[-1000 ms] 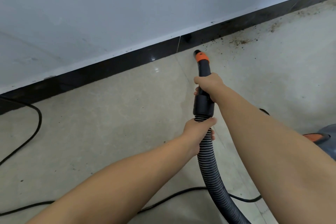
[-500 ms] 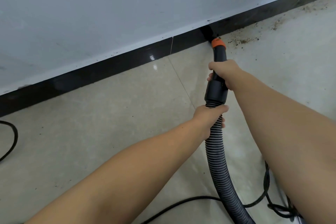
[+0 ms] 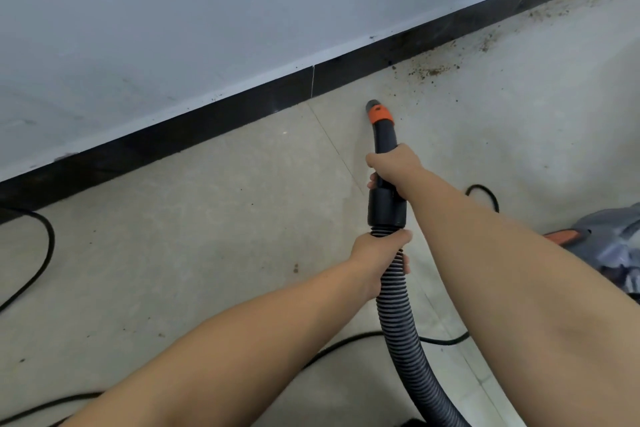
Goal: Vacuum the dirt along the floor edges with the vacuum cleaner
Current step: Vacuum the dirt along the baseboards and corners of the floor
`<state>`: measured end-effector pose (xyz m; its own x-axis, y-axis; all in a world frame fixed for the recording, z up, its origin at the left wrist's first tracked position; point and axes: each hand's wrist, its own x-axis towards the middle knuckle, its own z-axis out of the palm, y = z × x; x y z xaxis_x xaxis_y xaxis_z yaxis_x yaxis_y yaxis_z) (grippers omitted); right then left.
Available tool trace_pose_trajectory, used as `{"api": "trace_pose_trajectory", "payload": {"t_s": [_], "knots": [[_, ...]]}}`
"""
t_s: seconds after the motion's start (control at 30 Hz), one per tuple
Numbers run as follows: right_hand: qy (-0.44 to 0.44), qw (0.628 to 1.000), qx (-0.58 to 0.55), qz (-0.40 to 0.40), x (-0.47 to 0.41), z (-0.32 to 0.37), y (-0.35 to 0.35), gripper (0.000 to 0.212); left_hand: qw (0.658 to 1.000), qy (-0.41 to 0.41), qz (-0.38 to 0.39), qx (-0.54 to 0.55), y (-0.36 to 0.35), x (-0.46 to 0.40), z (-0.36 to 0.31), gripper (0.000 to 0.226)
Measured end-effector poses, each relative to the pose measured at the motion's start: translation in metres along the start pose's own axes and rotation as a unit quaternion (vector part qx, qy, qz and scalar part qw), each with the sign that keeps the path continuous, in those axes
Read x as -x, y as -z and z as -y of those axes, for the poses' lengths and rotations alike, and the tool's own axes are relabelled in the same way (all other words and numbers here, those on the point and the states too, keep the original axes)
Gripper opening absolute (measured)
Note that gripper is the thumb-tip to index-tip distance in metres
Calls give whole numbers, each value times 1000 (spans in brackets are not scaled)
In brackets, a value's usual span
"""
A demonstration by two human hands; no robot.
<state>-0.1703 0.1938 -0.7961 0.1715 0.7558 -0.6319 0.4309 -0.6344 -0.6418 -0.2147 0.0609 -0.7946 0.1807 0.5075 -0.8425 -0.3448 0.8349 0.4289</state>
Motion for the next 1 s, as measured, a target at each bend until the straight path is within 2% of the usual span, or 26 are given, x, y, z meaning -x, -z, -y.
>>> {"api": "trace_pose_trajectory", "payload": {"t_s": [0.23, 0.33, 0.57, 0.7, 0.83, 1.0], "knots": [[-53, 997, -35, -50, 9, -29, 51, 14, 997, 6, 54, -52, -25, 14, 14, 16], [-56, 997, -32, -39, 5, -27, 56, 13, 997, -4, 53, -55, -31, 15, 12, 17], [-26, 999, -35, 10, -12, 8, 26, 22, 1000, -25, -5, -11, -19, -1, -14, 18], [-24, 999, -38, 21, -22, 21, 28, 22, 999, -23, 1, -26, -20, -11, -29, 21], [-46, 999, -20, -7, -27, 2, 57, 15, 998, -1, 36, -49, -43, -11, -19, 19], [-58, 997, -22, -41, -37, -6, 84, 18, 998, 11, 52, -40, -65, -13, -18, 19]]}}
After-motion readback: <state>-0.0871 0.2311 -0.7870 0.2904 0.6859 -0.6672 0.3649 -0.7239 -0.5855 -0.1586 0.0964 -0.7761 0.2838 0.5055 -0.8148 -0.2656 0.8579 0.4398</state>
